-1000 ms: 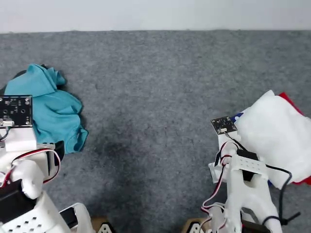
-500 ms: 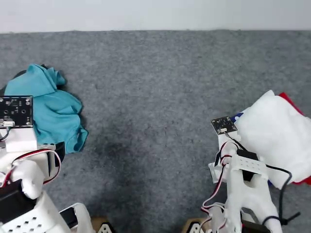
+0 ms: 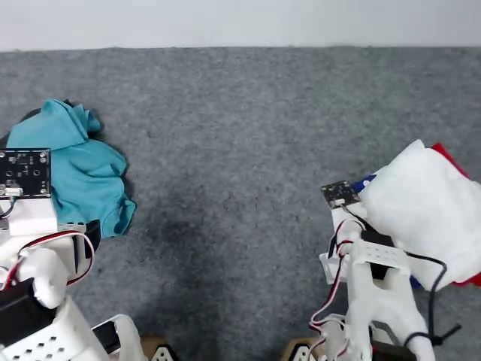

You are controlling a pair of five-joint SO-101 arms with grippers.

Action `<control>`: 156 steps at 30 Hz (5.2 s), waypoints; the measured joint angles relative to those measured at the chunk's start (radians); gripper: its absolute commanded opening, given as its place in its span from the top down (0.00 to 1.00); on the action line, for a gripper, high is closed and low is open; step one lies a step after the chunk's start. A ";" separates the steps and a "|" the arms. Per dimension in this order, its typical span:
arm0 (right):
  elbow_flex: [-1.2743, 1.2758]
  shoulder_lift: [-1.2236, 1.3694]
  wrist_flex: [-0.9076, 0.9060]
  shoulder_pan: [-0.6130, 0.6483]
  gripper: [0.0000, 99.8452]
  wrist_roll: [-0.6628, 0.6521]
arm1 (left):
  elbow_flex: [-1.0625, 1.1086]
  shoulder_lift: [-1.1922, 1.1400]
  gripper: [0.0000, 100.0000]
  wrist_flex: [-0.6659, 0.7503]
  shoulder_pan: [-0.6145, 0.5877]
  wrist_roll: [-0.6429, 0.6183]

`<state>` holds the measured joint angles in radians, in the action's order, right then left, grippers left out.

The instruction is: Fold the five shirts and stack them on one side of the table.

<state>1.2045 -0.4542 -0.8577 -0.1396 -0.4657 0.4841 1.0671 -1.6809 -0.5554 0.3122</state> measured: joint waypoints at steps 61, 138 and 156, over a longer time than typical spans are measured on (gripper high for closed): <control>0.003 0.002 -0.014 0.084 0.70 -0.002 | -2.016 -2.294 0.98 -0.040 -0.072 -0.150; -0.545 0.063 -0.068 0.575 0.70 0.356 | -0.640 -1.154 0.99 0.130 0.331 -0.150; -1.482 1.100 -0.060 0.611 0.70 0.436 | -0.608 -1.154 0.98 0.094 0.295 -0.150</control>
<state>-0.2777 0.6460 -0.9175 0.4710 -0.0299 -0.1235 -0.0867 -1.5873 -0.2608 0.1619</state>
